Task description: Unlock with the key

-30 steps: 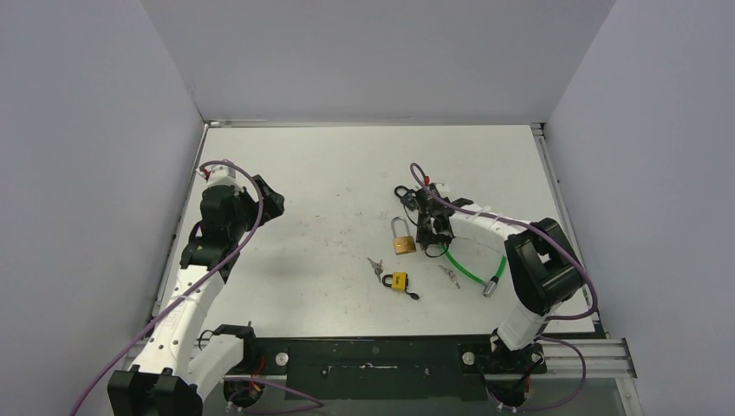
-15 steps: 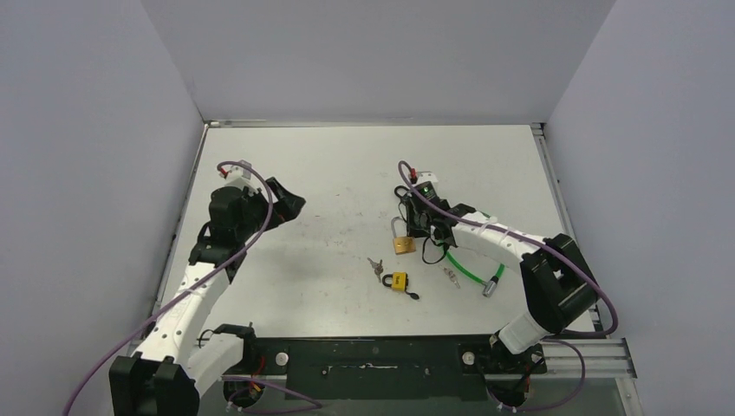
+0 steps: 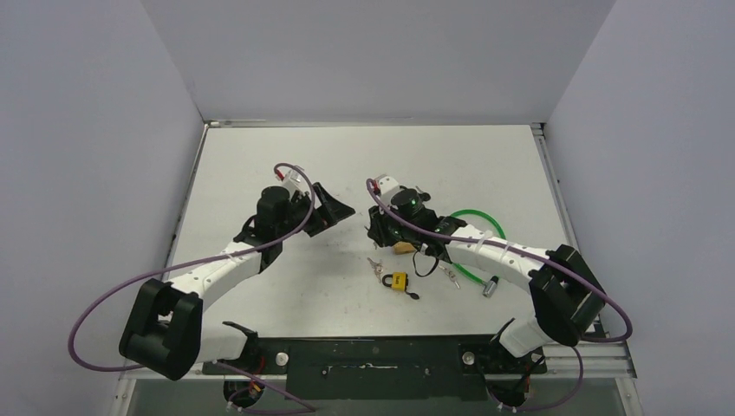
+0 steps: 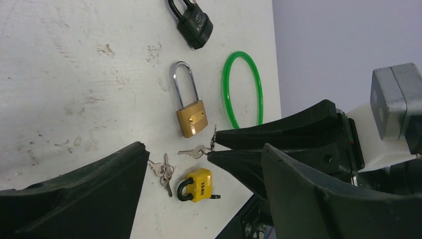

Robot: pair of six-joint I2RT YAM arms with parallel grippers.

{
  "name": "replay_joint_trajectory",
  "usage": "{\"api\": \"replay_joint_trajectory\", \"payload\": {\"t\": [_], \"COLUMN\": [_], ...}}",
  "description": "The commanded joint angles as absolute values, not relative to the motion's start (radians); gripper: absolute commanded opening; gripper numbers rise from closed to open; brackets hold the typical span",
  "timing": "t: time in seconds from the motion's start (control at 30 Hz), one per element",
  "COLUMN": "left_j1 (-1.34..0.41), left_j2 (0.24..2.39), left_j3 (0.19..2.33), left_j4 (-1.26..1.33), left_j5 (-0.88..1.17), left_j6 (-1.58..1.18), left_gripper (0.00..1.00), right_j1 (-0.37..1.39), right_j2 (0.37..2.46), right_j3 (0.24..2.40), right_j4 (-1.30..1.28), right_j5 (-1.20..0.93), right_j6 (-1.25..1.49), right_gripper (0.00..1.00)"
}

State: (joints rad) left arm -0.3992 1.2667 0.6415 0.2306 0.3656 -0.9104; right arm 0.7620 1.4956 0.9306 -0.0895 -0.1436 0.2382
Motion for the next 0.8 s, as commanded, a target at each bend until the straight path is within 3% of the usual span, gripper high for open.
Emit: {"api": "replay_joint_trajectory", "payload": {"t": [0.0,0.13,0.4,0.77], "left_j1": [-0.430,-0.466,-0.506,-0.518], "left_j2": [1.299,1.326,1.372,1.378], "left_j3": [0.646,0.636,0.663,0.631], "left_j4": [0.389,0.410,0.376,0.448], "left_j5": [0.411,0.409,0.396,0.413], "left_j6": [-0.986,-1.004,-0.988,-1.032], "left_gripper": [0.78,0.71,0.43,0.36], "right_j1": [0.780,0.792,0.793,0.792], "right_j2": [1.457,1.450,1.435,1.431], "right_j3": [0.923,0.917,0.915,0.917], "right_j4": [0.031,0.056,0.078,0.095], "right_j5": [-0.220,-0.243,-0.298,-0.324], "right_j6": [0.193,0.198,0.172,0.172], "right_gripper": [0.13,0.13,0.14,0.15]}}
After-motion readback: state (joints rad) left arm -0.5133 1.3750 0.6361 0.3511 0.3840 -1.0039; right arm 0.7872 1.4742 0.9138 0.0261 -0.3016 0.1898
